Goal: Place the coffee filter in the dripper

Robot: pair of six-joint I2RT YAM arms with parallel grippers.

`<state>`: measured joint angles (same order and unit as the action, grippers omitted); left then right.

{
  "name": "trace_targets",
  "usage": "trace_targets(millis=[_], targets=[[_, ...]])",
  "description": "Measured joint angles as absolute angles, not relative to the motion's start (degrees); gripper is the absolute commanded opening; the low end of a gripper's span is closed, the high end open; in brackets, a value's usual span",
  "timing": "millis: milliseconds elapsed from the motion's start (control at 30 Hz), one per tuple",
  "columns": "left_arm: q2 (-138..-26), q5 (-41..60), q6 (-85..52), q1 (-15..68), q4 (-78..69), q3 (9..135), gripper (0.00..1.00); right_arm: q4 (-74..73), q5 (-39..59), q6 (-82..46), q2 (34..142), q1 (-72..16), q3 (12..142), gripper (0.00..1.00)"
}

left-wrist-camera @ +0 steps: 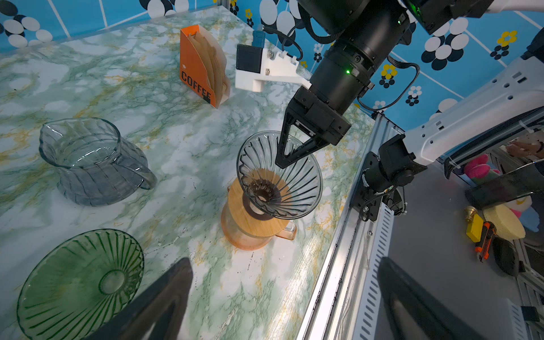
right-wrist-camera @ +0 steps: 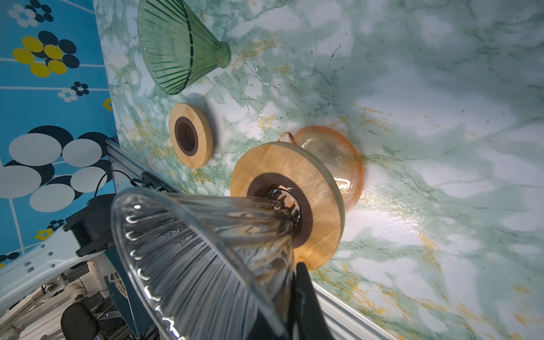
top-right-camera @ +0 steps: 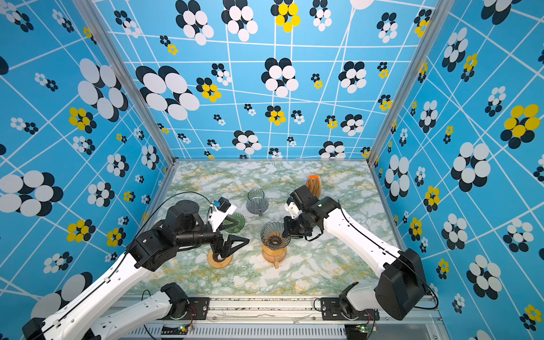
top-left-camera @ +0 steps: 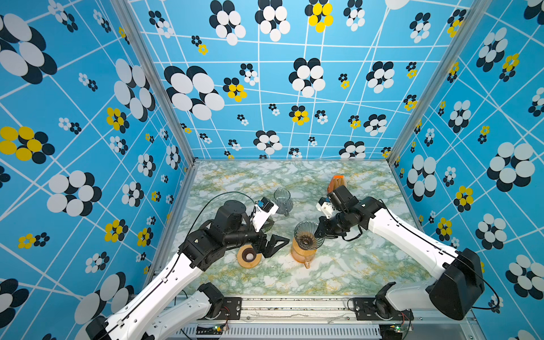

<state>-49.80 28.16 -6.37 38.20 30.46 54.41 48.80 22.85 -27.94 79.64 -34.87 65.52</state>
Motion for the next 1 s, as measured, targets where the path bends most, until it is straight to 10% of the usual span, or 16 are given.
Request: trace_targets(millis=[1000], targets=[[-49.8, 28.36, -6.39, 38.2, 30.46, 54.41, 0.99, 46.96, 21.28, -28.32, 80.75, -36.27, 64.31, 0.1]])
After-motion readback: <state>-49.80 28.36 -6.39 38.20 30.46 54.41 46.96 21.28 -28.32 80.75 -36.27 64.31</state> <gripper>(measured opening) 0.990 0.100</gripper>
